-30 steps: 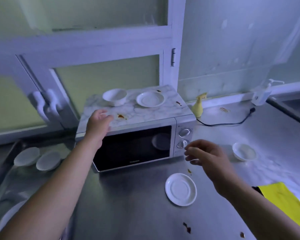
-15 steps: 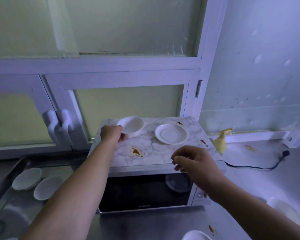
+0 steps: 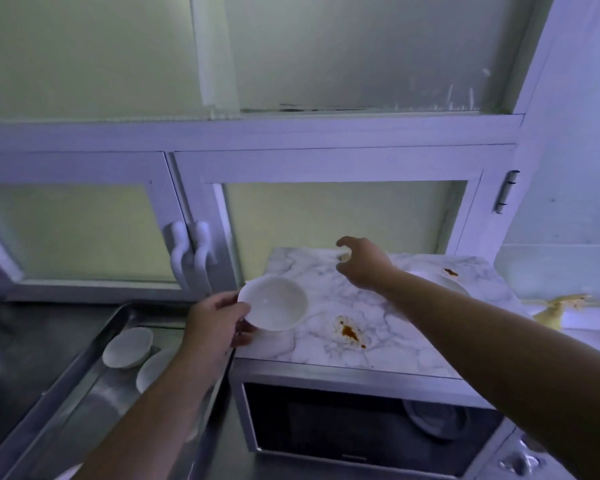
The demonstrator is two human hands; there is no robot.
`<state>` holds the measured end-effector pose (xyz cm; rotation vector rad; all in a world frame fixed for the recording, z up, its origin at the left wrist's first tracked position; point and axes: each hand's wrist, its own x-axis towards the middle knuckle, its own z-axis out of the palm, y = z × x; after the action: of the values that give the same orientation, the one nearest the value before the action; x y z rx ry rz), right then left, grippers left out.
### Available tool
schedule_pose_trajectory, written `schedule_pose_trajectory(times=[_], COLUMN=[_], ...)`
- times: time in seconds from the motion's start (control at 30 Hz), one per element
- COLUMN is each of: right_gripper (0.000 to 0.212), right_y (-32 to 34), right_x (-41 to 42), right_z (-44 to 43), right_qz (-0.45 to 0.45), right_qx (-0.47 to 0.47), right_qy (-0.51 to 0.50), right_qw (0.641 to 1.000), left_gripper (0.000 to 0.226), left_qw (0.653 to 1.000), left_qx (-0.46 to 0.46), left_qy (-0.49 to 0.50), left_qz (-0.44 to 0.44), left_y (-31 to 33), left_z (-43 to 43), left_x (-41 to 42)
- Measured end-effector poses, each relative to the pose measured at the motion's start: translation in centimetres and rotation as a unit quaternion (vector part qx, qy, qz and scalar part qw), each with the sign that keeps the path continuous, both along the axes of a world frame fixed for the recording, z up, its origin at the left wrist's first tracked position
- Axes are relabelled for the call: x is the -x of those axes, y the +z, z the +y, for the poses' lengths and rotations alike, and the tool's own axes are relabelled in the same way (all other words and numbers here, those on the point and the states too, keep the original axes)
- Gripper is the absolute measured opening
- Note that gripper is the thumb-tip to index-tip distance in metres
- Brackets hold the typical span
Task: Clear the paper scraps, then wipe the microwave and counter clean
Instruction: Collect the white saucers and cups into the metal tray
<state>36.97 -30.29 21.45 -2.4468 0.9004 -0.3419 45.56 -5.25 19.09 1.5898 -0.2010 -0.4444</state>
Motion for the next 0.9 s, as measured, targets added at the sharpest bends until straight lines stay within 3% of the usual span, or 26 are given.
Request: schedule_pose_trajectory(times=[0.07, 0.13, 0.33, 0.47, 0.67, 0.9], right_gripper=[0.058, 0.056, 0.016, 0.009, 0.01, 0.008], right_y=[-1.0, -1.9, -3.8, -4.4, -0.3, 1.7], right_x=[-2.4, -4.0, -5.7, -5.1, 1.5, 19.8], right_z=[-1.0, -1.8, -3.0, -2.7, 0.0, 10.4], right_qz=[0.089, 0.118, 0.041, 0.013, -0.169, -0.361], right_qx=[0.055, 0.044, 0.072, 0.087, -0.01, -0.146], right_qy=[0.007, -0.019, -0.136, -0.135, -0.113, -0.174], right_qw=[0.995, 0.992, 0.987, 0.987, 0.979, 0.905], left_gripper=[0.016, 0.016, 0.018, 0.018, 0.018, 0.016], left_qw=[1.0, 1.0, 0.999, 0.999, 0.996, 0.991], left_qx=[0.005, 0.013, 0.02, 0.011, 0.0, -0.018], left_qy=[-0.008, -0.016, -0.024, -0.028, -0.077, -0.113], left_qz=[0.003, 0.013, 0.021, 0.029, 0.042, 0.065], left_y=[-0.3, -0.6, -1.5, -1.6, -0.6, -0.2], left_z=[0.6, 1.0, 1.4, 0.8, -1.9, -9.6], left_x=[0.0, -0.1, -0.6, -0.5, -0.1, -0.7])
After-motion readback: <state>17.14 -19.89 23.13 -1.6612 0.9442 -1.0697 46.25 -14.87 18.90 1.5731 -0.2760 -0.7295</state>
